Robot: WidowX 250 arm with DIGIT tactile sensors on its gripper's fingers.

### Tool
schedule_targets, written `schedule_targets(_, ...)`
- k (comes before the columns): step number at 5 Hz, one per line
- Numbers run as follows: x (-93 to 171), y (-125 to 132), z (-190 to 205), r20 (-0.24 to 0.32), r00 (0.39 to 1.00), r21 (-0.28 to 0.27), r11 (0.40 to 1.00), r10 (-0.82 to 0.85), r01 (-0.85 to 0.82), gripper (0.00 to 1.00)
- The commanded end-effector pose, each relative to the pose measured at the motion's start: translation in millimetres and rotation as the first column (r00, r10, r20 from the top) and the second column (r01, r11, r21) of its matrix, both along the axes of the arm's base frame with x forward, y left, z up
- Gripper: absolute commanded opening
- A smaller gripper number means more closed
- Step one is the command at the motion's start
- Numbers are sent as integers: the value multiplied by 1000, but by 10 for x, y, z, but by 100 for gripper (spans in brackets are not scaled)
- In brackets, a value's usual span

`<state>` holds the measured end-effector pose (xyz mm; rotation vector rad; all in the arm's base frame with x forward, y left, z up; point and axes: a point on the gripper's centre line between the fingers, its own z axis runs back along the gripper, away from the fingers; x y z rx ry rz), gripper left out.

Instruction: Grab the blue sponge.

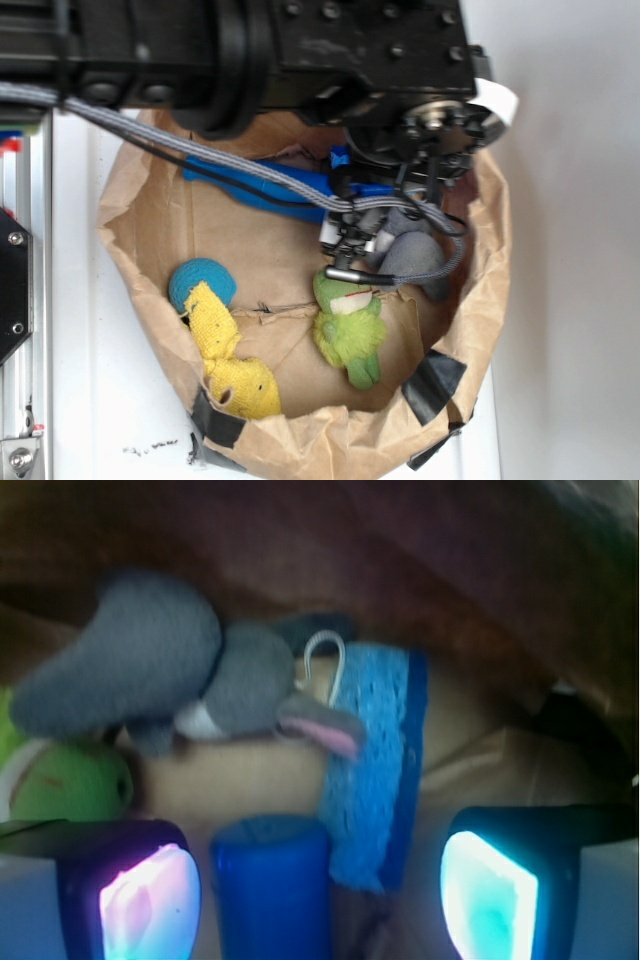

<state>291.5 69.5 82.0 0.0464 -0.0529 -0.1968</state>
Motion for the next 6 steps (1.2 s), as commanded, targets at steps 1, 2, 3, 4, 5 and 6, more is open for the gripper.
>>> schedule_targets(1, -79, -36, 98, 52, 997, 9, 998, 58, -59, 100)
schedule_targets(2, -39, -103, 82, 46, 991, -29, 992, 128, -127, 100)
schedule_targets(3, 33, -109, 58, 50, 984, -36, 985, 169, -167, 100)
schedule_targets(4, 132, -122, -33, 106, 976, -66, 981, 190, -184, 100)
schedule_targets(5, 173, -112, -79, 176, 968, -111, 981, 176, -158, 100)
schedule_targets(6, 184, -93, -52, 152, 972, -114, 981, 176, -160, 100)
